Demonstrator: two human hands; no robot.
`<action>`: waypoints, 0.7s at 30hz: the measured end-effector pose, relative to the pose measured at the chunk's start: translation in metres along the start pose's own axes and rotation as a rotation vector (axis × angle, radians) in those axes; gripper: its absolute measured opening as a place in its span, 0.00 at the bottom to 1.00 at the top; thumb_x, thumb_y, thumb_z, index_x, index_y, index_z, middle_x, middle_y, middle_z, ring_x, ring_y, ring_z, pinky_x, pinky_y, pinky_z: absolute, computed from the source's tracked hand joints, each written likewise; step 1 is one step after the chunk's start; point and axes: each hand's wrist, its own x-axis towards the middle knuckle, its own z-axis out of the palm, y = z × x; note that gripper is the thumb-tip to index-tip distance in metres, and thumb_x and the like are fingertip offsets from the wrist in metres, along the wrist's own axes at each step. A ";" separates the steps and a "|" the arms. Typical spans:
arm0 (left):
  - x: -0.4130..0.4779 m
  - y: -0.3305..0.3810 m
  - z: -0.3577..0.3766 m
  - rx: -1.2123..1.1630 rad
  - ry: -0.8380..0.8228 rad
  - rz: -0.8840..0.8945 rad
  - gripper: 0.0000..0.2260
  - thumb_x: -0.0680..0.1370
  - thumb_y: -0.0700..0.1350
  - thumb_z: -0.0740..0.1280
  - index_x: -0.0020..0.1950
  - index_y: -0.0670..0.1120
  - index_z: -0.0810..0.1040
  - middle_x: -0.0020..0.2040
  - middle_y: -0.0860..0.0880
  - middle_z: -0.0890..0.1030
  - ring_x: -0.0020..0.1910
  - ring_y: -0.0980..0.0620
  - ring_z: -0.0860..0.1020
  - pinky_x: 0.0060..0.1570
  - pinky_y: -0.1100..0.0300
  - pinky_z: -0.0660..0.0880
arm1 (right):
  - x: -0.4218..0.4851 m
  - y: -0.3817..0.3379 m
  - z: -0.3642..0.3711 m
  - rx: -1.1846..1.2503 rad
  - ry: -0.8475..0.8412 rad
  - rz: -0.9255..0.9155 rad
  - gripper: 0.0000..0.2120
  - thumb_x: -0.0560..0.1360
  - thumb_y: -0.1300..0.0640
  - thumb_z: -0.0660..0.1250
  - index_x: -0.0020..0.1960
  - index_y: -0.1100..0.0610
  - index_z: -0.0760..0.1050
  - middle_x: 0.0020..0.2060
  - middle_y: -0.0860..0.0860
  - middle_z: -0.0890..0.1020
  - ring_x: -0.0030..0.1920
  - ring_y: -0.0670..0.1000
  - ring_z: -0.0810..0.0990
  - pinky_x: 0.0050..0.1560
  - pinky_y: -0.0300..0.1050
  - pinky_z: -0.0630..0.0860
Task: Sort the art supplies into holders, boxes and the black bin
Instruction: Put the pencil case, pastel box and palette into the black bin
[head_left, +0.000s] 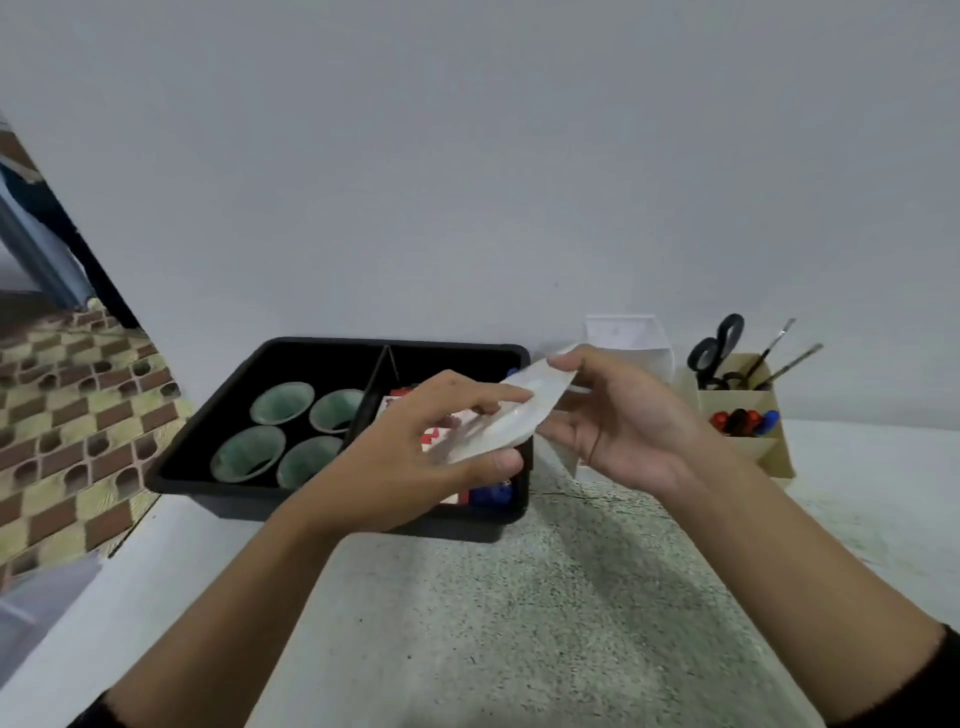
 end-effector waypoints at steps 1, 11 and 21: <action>-0.001 -0.006 -0.007 -0.012 0.000 -0.015 0.20 0.75 0.62 0.68 0.67 0.62 0.77 0.62 0.54 0.76 0.63 0.52 0.76 0.62 0.51 0.75 | 0.008 0.000 0.005 -0.023 0.008 -0.005 0.07 0.78 0.65 0.64 0.57 0.64 0.73 0.48 0.62 0.80 0.43 0.61 0.85 0.34 0.45 0.83; 0.034 -0.080 -0.052 0.054 0.436 -0.236 0.18 0.75 0.48 0.75 0.61 0.62 0.75 0.65 0.57 0.72 0.64 0.61 0.72 0.65 0.55 0.73 | 0.086 0.003 0.024 -0.343 0.020 -0.234 0.13 0.82 0.65 0.62 0.65 0.59 0.76 0.57 0.56 0.85 0.58 0.58 0.84 0.58 0.57 0.81; 0.117 -0.106 -0.106 -0.062 0.533 -0.154 0.10 0.80 0.40 0.69 0.59 0.51 0.76 0.47 0.48 0.84 0.45 0.49 0.84 0.51 0.48 0.83 | 0.167 -0.026 0.034 -0.903 0.226 -0.762 0.10 0.82 0.59 0.62 0.62 0.53 0.75 0.53 0.48 0.83 0.54 0.48 0.81 0.56 0.43 0.78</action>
